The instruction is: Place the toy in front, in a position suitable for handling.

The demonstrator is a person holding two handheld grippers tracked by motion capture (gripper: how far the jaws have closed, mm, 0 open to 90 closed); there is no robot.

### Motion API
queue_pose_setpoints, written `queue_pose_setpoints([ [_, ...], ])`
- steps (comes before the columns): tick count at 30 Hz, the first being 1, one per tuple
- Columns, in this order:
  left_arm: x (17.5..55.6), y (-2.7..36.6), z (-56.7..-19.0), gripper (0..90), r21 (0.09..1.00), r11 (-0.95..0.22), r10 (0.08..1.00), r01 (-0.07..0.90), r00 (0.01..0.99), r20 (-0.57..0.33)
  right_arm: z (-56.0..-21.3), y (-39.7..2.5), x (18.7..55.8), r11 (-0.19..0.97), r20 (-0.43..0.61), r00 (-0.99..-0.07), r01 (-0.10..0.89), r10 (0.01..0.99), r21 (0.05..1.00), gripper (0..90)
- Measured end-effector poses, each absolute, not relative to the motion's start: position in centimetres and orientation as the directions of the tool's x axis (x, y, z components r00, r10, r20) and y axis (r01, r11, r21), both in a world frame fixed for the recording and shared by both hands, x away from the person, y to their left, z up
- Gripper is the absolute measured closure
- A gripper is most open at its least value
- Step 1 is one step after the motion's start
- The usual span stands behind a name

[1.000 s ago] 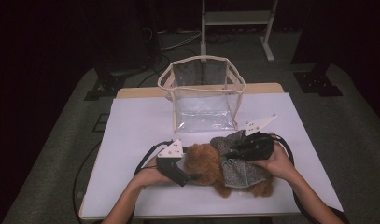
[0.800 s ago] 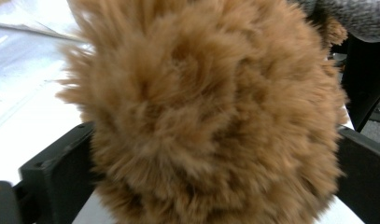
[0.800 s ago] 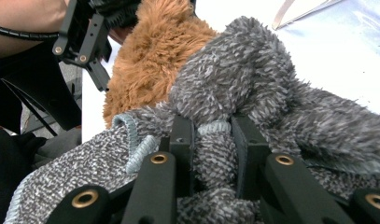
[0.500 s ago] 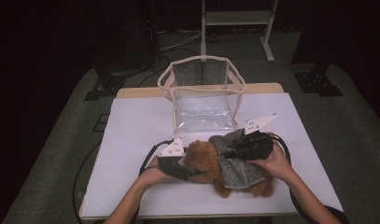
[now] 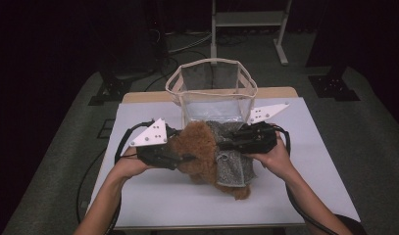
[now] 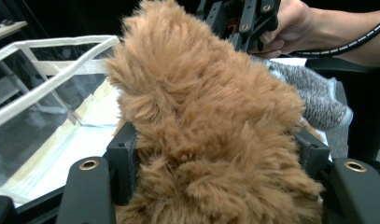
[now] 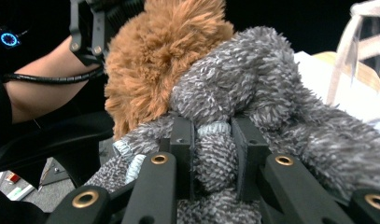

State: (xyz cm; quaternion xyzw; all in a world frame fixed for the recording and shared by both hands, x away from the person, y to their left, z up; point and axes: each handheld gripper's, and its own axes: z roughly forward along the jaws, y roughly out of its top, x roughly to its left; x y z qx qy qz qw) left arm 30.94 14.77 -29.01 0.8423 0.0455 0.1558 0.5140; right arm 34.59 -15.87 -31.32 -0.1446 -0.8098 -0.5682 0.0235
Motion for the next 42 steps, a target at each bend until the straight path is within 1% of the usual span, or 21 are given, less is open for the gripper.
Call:
queue_pose_setpoints([
  [3,31.1,13.7,-29.9,35.2,0.864,-0.496,0.224,-0.087,0.949,0.224,-31.8,-16.5,34.7,0.353,0.204,-0.953,0.275,0.226,0.894,72.0],
  [6,31.5,12.1,-30.4,35.1,0.875,-0.475,0.213,-0.096,0.952,0.220,-30.9,-18.3,34.6,0.358,0.200,-0.948,0.282,0.249,0.890,71.9],
  [9,32.0,10.0,-30.0,35.0,0.866,-0.485,0.194,-0.123,0.950,0.244,-28.3,-19.0,34.3,0.374,0.144,-0.955,0.237,0.260,0.896,71.8],
  [12,32.2,7.8,-29.3,34.7,0.861,-0.485,0.168,-0.151,0.951,0.261,-25.0,-18.8,33.9,0.403,0.064,-0.962,0.171,0.264,0.899,71.6],
  [14,32.3,6.5,-28.9,34.5,0.856,-0.487,0.150,-0.172,0.950,0.276,-23.2,-18.8,33.8,0.416,0.029,-0.964,0.141,0.264,0.899,71.7],
  [15,32.4,5.2,-28.6,34.4,0.856,-0.482,0.133,-0.188,0.950,0.284,-22.5,-18.8,33.8,0.424,0.017,-0.965,0.130,0.261,0.896,71.6],
  [16,32.4,5.2,-28.6,34.0,0.856,-0.482,0.133,-0.188,0.950,0.284,-22.5,-18.8,33.8,0.424,0.017,-0.965,0.130,0.261,0.896,71.6],
  [17,32.4,4.7,-28.5,34.0,0.854,-0.483,0.130,-0.193,0.949,0.288,-21.6,-18.6,33.7,0.455,-0.010,-0.963,0.118,0.268,0.883,71.5],
  [19,32.4,3.6,-28.2,32.5,0.850,-0.485,0.122,-0.204,0.947,0.297,-21.5,-18.8,33.4,0.508,-0.034,-0.955,0.127,0.295,0.852,71.4],
  [20,32.3,3.2,-28.1,32.5,0.847,-0.489,0.116,-0.209,0.947,0.301,-21.5,-18.8,33.4,0.508,-0.034,-0.955,0.127,0.295,0.852,71.4],
  [21,32.3,2.3,-28.0,30.2,0.832,-0.506,0.091,-0.226,0.946,0.312,-22.1,-19.7,33.4,0.526,-0.023,-0.950,0.152,0.311,0.837,71.9],
  [23,32.2,1.8,-28.0,28.8,0.828,-0.511,0.084,-0.230,0.946,0.314,-22.3,-20.2,33.4,0.525,-0.010,-0.948,0.168,0.319,0.834,72.2],
  [25,32.1,1.2,-28.0,25.1,0.813,-0.530,0.071,-0.242,0.942,0.327,-23.1,-21.5,33.4,0.536,0.011,-0.941,0.201,0.337,0.820,73.0],
  [26,32.0,1.0,-27.9,19.5,0.811,-0.533,0.072,-0.242,0.942,0.329,-23.6,-22.1,33.5,0.544,0.018,-0.936,0.220,0.352,0.809,73.5],
  [28,31.9,0.9,-27.8,16.2,0.805,-0.542,0.079,-0.243,0.938,0.337,-23.9,-22.4,33.5,0.553,0.019,-0.932,0.230,0.361,0.800,73.7],
  [31,32.1,1.2,-28.0,18.1,0.810,-0.539,0.081,-0.233,0.942,0.325,-24.3,-22.7,33.6,0.562,0.025,-0.929,0.245,0.369,0.790,73.6],
  [32,32.1,1.3,-28.1,21.4,0.814,-0.534,0.082,-0.230,0.944,0.321,-24.3,-22.7,33.7,0.564,0.026,-0.930,0.245,0.367,0.789,73.6],
  [34,32.2,1.3,-28.1,24.6,0.821,-0.524,0.088,-0.227,0.944,0.317,-23.9,-22.6,33.5,0.561,0.018,-0.928,0.241,0.372,0.792,73.3],
  [37,32.2,1.1,-28.0,25.3,0.842,-0.493,0.100,-0.219,0.947,0.305,-22.6,-22.3,33.1,0.535,0.004,-0.931,0.214,0.366,0.818,73.3],
  [38,32.2,0.9,-28.0,25.3,0.846,-0.486,0.101,-0.219,0.948,0.303,-21.8,-22.0,32.7,0.503,0.022,-0.939,0.202,0.342,0.840,73.2],
  [42,31.9,-0.3,-27.8,25.1,0.849,-0.478,0.099,-0.227,0.946,0.308,-21.5,-21.3,32.5,0.517,-0.004,-0.937,0.189,0.349,0.835,73.0],
])
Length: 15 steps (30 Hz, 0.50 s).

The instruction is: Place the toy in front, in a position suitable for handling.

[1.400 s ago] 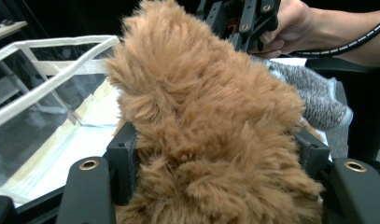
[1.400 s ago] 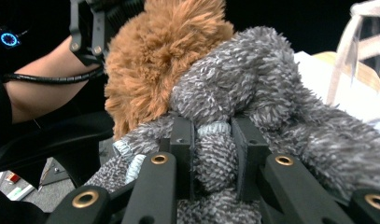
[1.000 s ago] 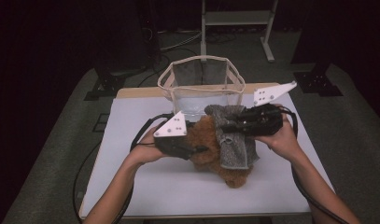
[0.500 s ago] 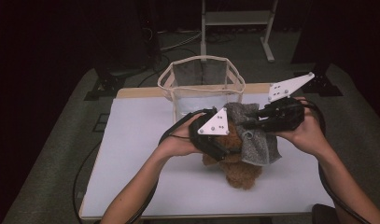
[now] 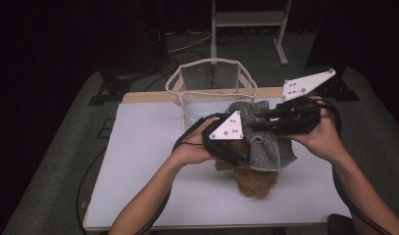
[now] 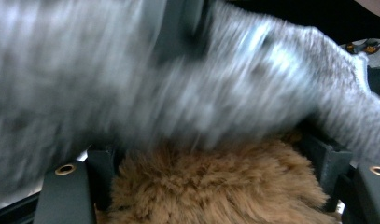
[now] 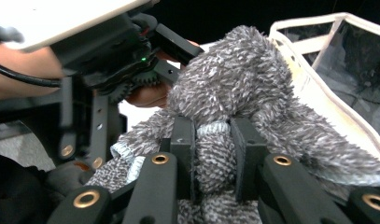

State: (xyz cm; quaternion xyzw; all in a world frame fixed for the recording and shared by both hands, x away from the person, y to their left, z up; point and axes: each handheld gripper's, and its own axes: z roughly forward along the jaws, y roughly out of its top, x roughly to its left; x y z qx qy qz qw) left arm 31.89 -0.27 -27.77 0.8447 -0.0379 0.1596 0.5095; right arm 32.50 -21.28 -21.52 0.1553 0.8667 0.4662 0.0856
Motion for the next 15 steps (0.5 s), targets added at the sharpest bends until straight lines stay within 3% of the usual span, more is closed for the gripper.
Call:
queue_pose_setpoints([
  [11,32.2,-0.8,-27.9,13.2,0.815,-0.546,0.129,-0.194,0.942,0.311,-23.4,-22.5,33.6,0.566,0.009,-0.913,0.262,0.408,0.782,74.5],
  [15,32.1,-0.3,-28.1,17.6,0.812,-0.549,0.146,-0.196,0.935,0.324,-23.5,-22.3,33.7,0.573,0.004,-0.913,0.260,0.408,0.777,74.4],
])
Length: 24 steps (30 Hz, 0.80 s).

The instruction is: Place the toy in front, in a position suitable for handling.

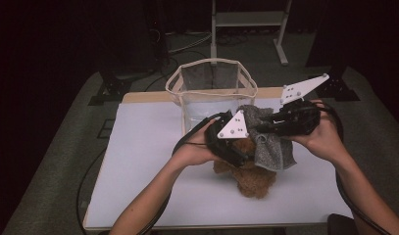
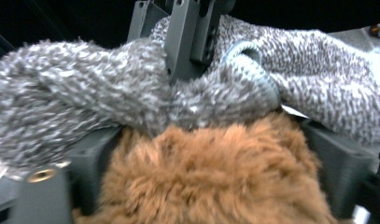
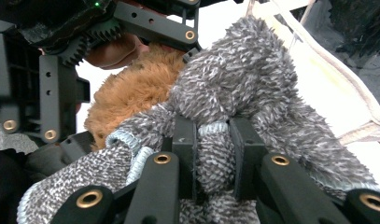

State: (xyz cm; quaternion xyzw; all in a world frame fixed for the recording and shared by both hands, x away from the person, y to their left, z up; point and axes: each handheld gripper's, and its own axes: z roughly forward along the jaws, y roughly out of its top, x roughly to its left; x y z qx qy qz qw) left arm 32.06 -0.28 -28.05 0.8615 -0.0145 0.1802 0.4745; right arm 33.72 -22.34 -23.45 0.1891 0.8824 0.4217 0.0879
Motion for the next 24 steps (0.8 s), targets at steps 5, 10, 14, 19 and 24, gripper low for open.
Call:
queue_pose_setpoints([
  [5,32.0,1.0,-28.3,28.2,0.809,-0.552,0.149,-0.204,0.930,0.337,-24.1,-22.5,33.7,0.560,0.019,-0.914,0.264,0.405,0.785,74.1],
  [10,32.2,3.0,-29.1,29.3,0.829,-0.529,0.168,-0.180,0.936,0.310,-25.7,-22.7,34.1,0.514,0.067,-0.917,0.279,0.392,0.811,73.8],
  [14,32.4,4.4,-29.7,29.3,0.851,-0.502,0.191,-0.153,0.940,0.281,-27.4,-22.9,34.3,0.485,0.102,-0.917,0.296,0.387,0.823,73.5],
  [19,32.4,5.3,-29.9,29.3,0.857,-0.496,0.201,-0.142,0.941,0.273,-29.5,-23.5,34.6,0.463,0.152,-0.909,0.334,0.388,0.821,73.3],
  [24,32.4,5.9,-30.2,29.5,0.866,-0.481,0.208,-0.136,0.942,0.264,-32.2,-24.1,34.8,0.448,0.207,-0.896,0.382,0.392,0.808,73.1],
])
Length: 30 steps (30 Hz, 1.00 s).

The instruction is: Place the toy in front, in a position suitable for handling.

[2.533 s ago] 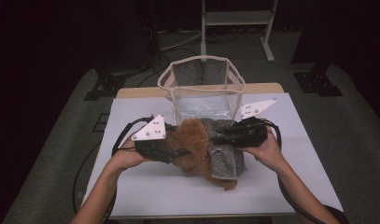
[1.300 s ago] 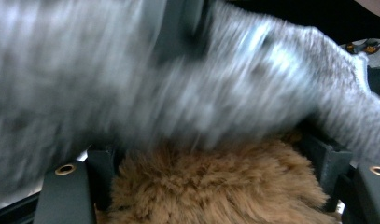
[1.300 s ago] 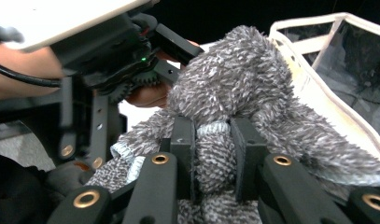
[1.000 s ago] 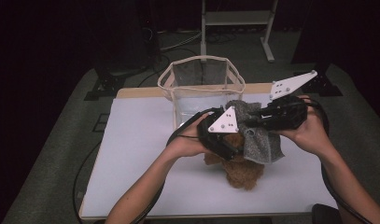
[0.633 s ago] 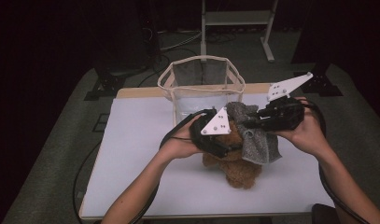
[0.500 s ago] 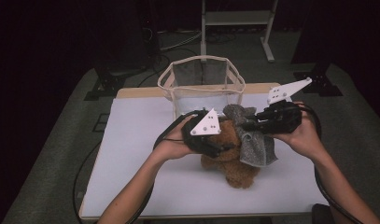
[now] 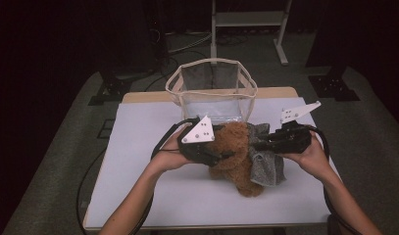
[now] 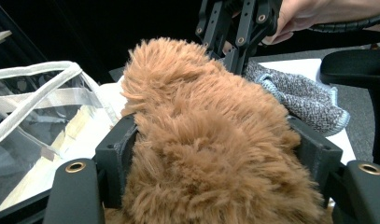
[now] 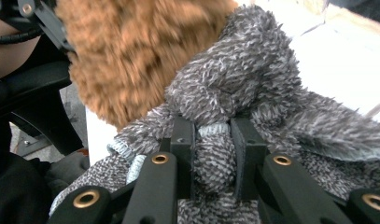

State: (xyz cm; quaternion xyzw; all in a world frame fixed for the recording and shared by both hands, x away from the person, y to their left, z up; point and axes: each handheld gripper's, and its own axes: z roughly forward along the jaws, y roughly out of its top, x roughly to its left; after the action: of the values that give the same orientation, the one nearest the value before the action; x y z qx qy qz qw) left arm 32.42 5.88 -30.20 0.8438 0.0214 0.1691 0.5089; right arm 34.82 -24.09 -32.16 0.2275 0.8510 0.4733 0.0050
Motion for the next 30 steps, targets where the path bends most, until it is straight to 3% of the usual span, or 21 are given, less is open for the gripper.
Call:
queue_pose_setpoints([
  [8,32.5,5.8,-30.1,27.0,0.870,-0.475,0.223,-0.132,0.938,0.265,-32.8,-24.0,34.5,0.504,0.157,-0.897,0.369,0.413,0.781,73.5],
  [18,32.9,6.2,-30.5,27.2,0.855,-0.506,0.226,-0.115,0.939,0.259,-36.0,-24.3,34.5,0.498,0.208,-0.884,0.415,0.418,0.762,74.2],
  [24,32.5,5.8,-29.9,31.4,0.860,-0.483,0.196,-0.165,0.937,0.290,-33.2,-26.2,34.1,0.419,0.209,-0.881,0.397,0.425,0.817,73.8],
  [30,32.5,5.9,-29.6,29.5,0.857,-0.491,0.202,-0.159,0.936,0.289,-31.8,-25.6,34.1,0.443,0.165,-0.882,0.374,0.440,0.815,73.2],
])
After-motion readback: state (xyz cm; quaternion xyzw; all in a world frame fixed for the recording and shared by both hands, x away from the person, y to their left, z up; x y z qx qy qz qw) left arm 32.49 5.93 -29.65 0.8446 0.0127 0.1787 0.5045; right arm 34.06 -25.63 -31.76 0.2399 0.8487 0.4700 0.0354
